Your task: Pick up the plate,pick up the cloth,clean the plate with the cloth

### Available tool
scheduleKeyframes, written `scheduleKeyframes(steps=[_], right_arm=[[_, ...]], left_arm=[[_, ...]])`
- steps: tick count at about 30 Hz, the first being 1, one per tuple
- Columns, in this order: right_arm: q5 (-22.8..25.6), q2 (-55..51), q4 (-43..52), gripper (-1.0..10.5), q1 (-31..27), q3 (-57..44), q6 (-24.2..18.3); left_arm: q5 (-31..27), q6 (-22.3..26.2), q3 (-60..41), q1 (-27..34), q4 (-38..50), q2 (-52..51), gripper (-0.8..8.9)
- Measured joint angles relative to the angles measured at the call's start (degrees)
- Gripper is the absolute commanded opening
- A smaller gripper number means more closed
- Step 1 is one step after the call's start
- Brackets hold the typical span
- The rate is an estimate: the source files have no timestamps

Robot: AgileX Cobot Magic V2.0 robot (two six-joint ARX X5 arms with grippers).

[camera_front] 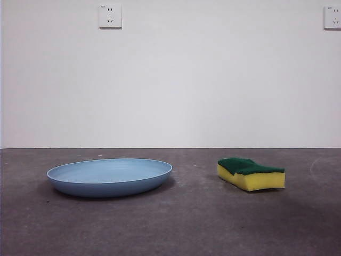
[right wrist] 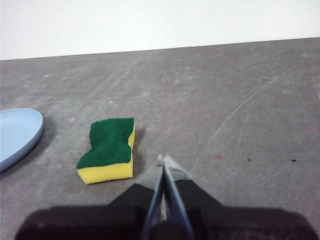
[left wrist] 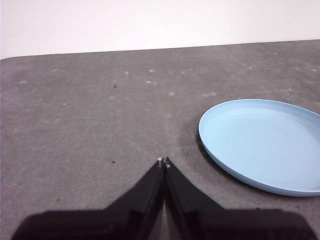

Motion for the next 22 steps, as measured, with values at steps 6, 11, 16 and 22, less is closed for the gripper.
scheduleKeyframes(steps=[6, 11, 16, 22], right_arm=[[-0.13, 0.00, 0.83, 0.0, 0.00, -0.02, 6.14], [-0.31, 0.83, 1.62, -0.1, 0.00, 2.19, 15.34], [-0.31, 5.33, 0.96, -0.1, 0.00, 9.90, 18.21], [-0.42, 17.29, -2.08, -0.1, 0.00, 22.25, 18.27]], left_arm=[[2.38, -4.26, -0.02, 0.00, 4.52, 0.00, -0.06], [6.84, -12.11, 0.68, 0.00, 6.58, 0.09, -0.06], [7.48, -17.75, 6.56, 0.00, 4.17, 2.01, -0.06], [7.67, -19.10, 16.22, 0.00, 2.43, 8.63, -0.06]])
